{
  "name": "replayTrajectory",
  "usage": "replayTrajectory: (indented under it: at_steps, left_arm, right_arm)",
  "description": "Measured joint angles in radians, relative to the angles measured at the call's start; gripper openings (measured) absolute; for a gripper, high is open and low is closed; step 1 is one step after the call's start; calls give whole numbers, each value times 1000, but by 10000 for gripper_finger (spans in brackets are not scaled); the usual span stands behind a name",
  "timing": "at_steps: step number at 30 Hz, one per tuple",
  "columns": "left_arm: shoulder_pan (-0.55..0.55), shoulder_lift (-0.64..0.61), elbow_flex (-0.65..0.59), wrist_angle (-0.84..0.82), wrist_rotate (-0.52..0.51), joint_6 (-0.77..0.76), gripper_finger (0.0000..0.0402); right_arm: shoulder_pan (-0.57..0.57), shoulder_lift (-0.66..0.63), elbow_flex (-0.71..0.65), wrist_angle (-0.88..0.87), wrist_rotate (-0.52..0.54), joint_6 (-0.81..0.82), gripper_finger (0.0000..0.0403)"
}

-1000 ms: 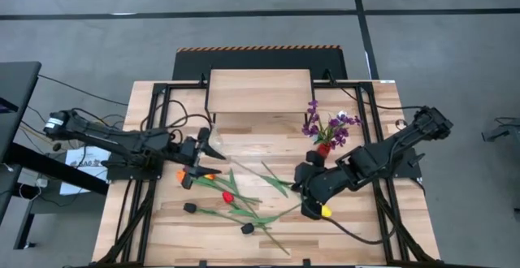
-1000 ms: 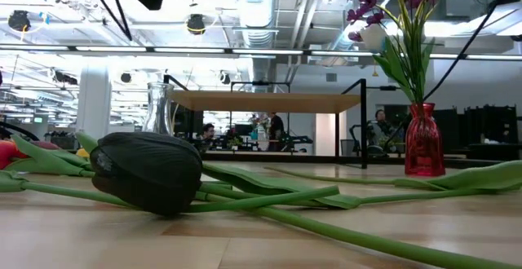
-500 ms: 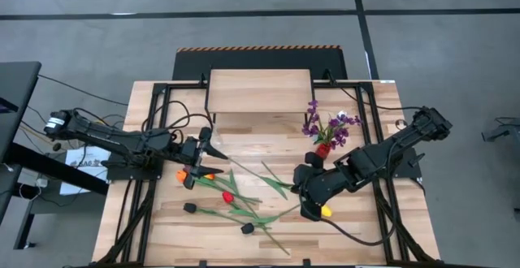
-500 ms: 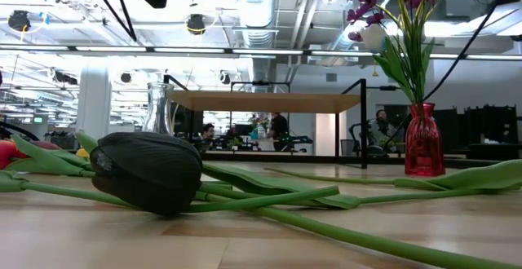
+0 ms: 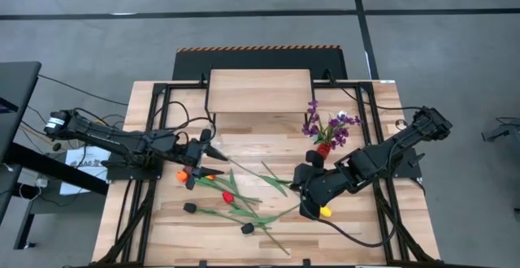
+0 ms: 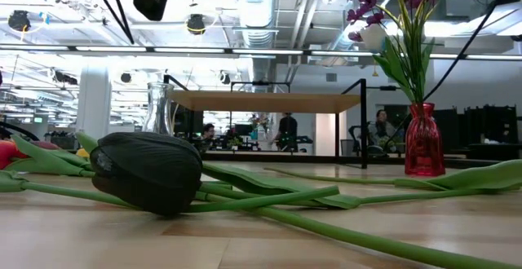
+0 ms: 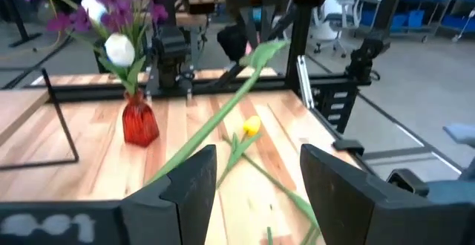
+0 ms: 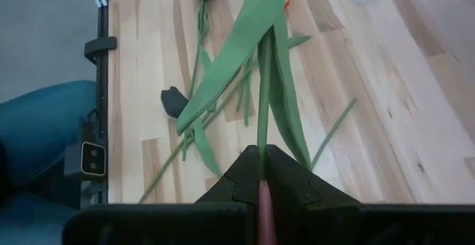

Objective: Pick and place flowers into a vace then onto a shelf
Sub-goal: Put the pink flower into the red vase

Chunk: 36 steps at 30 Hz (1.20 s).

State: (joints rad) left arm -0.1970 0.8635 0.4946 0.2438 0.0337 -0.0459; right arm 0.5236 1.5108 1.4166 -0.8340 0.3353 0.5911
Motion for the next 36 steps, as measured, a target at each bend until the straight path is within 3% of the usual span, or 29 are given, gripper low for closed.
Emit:
replayTrajectory:
  at_steps: [17, 21, 28, 36]
  left_arm:
    - [0, 0, 0, -111, -234, 88, 185]
    - [0, 0, 0, -112, -225, 110, 185]
    - [0, 0, 0, -50, -123, 137, 185]
    - [0, 0, 0, 8, -96, 176, 185]
  right_arm:
    - [7, 0, 0, 6, 3, 3, 8]
    - [14, 0, 0, 5, -9, 3, 8]
    - [13, 0, 0, 5, -43, 11, 8]
    - [19, 0, 0, 4, -50, 12, 8]
